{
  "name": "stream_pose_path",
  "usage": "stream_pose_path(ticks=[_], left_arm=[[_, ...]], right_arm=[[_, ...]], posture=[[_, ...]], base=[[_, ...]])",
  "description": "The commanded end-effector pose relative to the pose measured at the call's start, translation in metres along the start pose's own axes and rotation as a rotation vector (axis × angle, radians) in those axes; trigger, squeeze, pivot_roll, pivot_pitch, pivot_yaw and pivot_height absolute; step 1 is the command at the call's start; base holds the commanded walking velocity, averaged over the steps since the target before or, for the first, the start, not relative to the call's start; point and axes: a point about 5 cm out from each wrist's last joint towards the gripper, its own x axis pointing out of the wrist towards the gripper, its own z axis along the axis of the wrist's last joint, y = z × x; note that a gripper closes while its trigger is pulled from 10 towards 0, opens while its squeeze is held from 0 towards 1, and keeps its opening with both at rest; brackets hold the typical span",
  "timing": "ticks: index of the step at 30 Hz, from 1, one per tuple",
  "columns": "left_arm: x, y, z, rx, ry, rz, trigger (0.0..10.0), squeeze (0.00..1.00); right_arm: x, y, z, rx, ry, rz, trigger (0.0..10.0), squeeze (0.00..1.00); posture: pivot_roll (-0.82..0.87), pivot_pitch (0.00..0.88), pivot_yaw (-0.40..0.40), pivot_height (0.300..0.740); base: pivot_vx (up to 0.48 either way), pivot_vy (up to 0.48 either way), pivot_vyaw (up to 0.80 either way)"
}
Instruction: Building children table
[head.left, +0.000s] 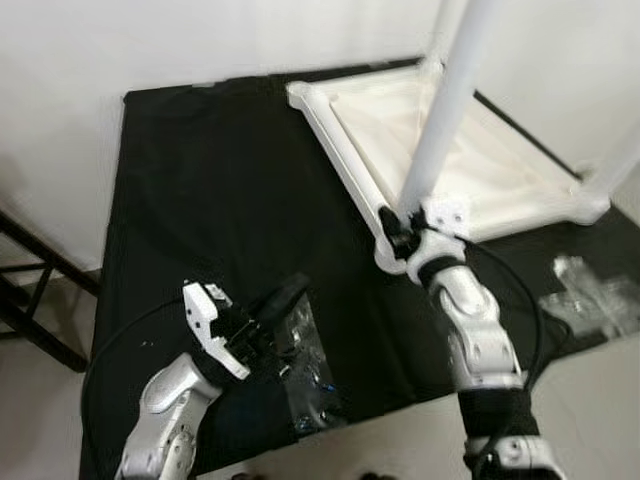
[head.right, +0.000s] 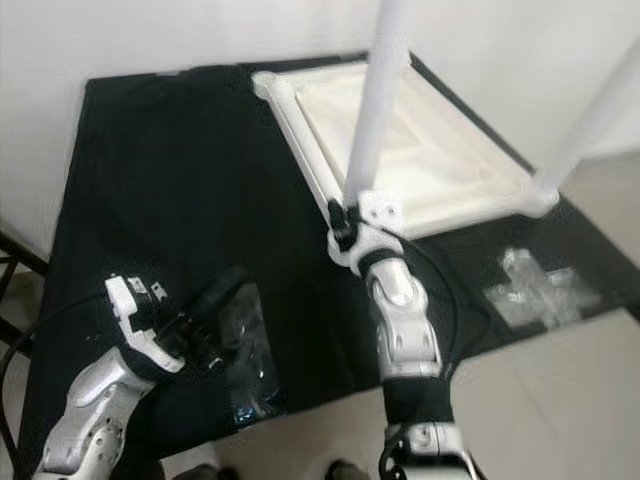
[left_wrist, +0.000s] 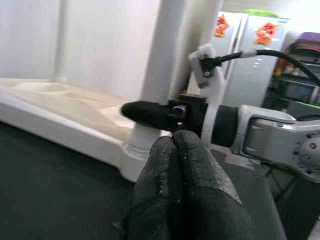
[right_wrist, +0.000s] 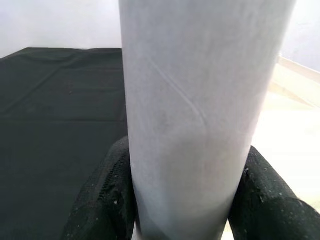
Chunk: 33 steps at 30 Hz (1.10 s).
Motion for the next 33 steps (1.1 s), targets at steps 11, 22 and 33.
stream_pose_path(ticks=[11, 22, 33], left_arm=[[-0.002, 0.003, -0.007, -0.041, 0.027, -0.018, 10.0, 0.00], [0.000, -0.001, -0.008, -0.049, 0.026, -0.033, 10.0, 0.00], [-0.002, -0.002, -0.007, -0.046, 0.028, -0.036, 10.0, 0.00]], right_arm=[[0.011, 0.002, 0.025, -0.169, 0.038, 0.560, 10.0, 0.00], [0.038, -0.024, 0.032, -0.192, 0.115, 0.680, 7.9, 0.00], [0.041, -0.046, 0.046, -0.187, 0.096, 0.718, 0.0, 0.00]], posture=[[0.04, 0.138, -0.001, 0.740], [0.05, 0.148, -0.025, 0.740], [0.07, 0.155, -0.024, 0.740]], base=[[0.000, 0.000, 0.00], [0.000, 0.000, 0.00], [0.000, 0.000, 0.00]])
